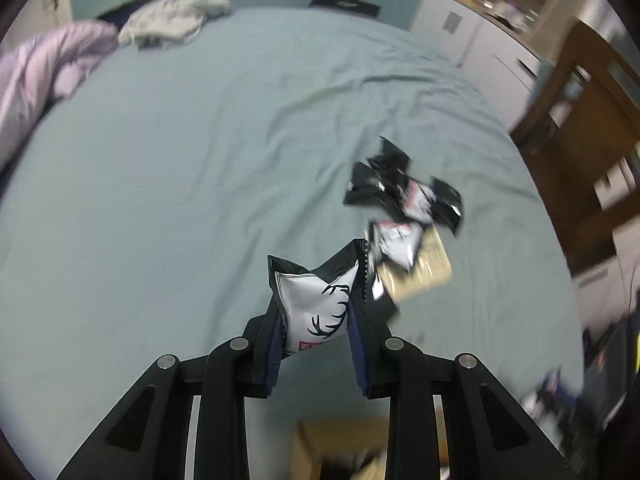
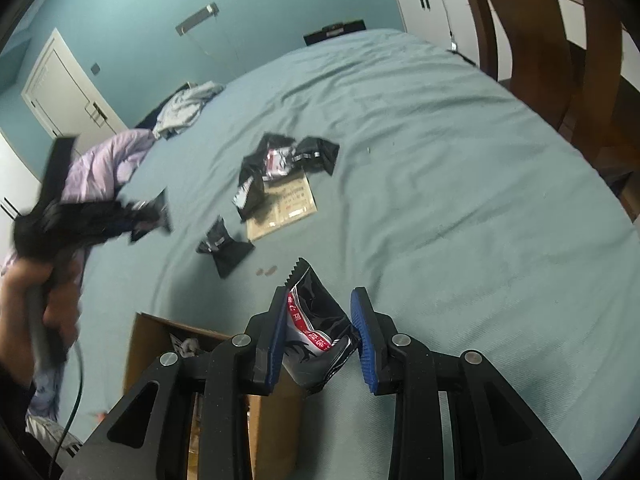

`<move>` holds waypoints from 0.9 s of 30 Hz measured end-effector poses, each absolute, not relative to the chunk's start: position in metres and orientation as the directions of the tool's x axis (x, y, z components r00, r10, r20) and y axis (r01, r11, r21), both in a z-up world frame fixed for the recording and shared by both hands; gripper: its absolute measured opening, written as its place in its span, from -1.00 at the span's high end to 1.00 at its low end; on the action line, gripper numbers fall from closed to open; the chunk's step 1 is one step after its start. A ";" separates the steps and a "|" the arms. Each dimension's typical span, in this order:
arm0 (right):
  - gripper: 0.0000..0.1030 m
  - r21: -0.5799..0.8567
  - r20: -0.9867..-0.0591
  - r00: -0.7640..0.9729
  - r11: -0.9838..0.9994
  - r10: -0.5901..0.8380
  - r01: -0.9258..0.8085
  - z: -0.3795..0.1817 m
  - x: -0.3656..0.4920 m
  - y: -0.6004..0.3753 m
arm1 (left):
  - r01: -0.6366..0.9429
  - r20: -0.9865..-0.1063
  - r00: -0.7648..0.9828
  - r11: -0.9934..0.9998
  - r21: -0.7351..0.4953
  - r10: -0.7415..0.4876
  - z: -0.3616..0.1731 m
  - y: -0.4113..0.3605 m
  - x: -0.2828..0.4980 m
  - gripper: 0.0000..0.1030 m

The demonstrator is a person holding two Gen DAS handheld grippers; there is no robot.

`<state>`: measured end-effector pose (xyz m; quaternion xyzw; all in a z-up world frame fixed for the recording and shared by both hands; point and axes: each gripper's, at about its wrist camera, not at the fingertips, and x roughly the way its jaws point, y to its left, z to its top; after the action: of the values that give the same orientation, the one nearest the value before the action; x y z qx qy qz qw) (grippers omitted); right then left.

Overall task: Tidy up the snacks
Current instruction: 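Grasp a white deer-print packet with the left gripper while the right gripper holds its packet, then lower the deer-print packet into the box and open the left gripper while the right gripper carries its packet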

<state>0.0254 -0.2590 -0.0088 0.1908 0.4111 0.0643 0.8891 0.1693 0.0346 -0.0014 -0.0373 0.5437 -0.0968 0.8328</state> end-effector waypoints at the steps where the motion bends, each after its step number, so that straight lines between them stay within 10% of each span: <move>1: 0.43 0.391 -0.696 0.666 0.919 0.268 0.040 -0.006 0.021 -0.259 | 0.143 -0.893 0.406 0.979 -0.145 -0.192 0.007 0.034 0.155 0.45; 13: 0.43 0.418 -0.595 0.720 0.903 0.356 -0.100 0.027 -0.060 -0.252 | 0.406 -0.860 0.449 0.913 -0.047 -0.244 0.034 0.011 0.012 0.44; 19: 0.43 0.390 -0.643 0.669 0.911 0.373 -0.132 0.018 -0.067 -0.240 | 0.389 -0.879 0.313 0.893 -0.227 -0.360 0.004 0.007 0.009 0.44; 27: 0.43 0.382 -0.683 0.632 0.916 0.366 -0.118 0.013 -0.039 -0.228 | 0.470 -0.916 0.269 0.871 -0.146 -0.298 -0.019 -0.021 0.001 0.42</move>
<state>-0.0393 -0.2275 0.0131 0.1527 0.4067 0.1360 0.8904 0.0011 -0.0213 -0.0192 0.0774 0.5537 -0.2423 0.7929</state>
